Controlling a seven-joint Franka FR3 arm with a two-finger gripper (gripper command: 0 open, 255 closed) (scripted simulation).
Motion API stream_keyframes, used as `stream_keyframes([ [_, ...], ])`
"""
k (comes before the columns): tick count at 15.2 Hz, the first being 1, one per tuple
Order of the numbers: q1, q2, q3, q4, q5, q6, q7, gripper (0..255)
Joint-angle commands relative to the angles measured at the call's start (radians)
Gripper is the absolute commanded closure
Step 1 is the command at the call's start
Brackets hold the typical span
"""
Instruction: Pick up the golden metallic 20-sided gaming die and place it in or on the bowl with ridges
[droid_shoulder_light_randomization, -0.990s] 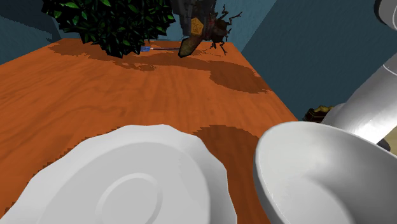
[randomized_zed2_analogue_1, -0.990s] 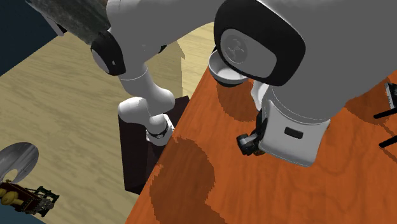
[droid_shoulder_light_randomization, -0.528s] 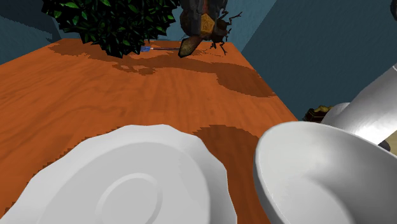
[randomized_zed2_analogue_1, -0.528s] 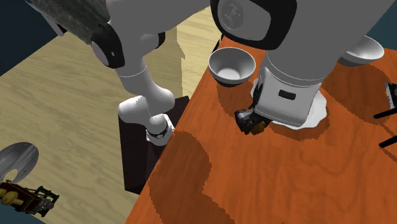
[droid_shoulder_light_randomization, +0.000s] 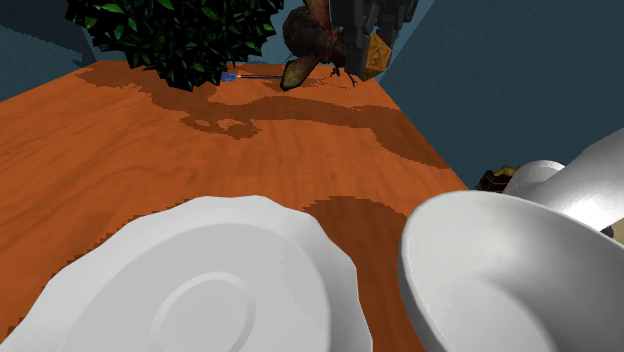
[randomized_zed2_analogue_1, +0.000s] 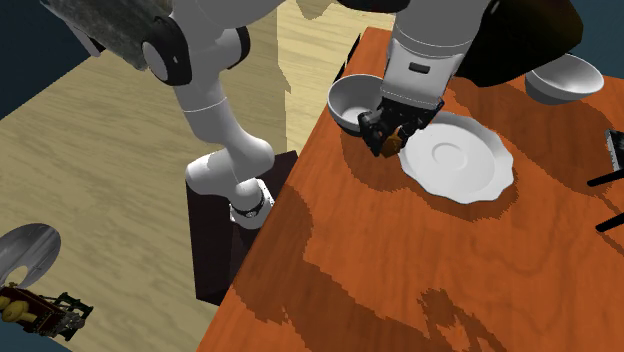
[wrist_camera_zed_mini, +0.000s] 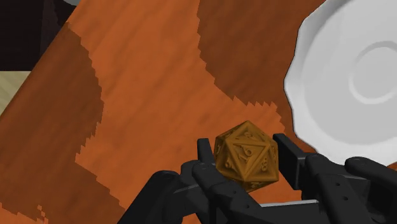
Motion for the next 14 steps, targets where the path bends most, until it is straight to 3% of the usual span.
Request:
stream_keyframes([
  [1,0.015,-0.038,0.017,-0.019,0.027,-0.009,0.037,255],
  [14,0.092,-0.204,0.150,-0.020,0.199,-0.093,0.296,255],
])
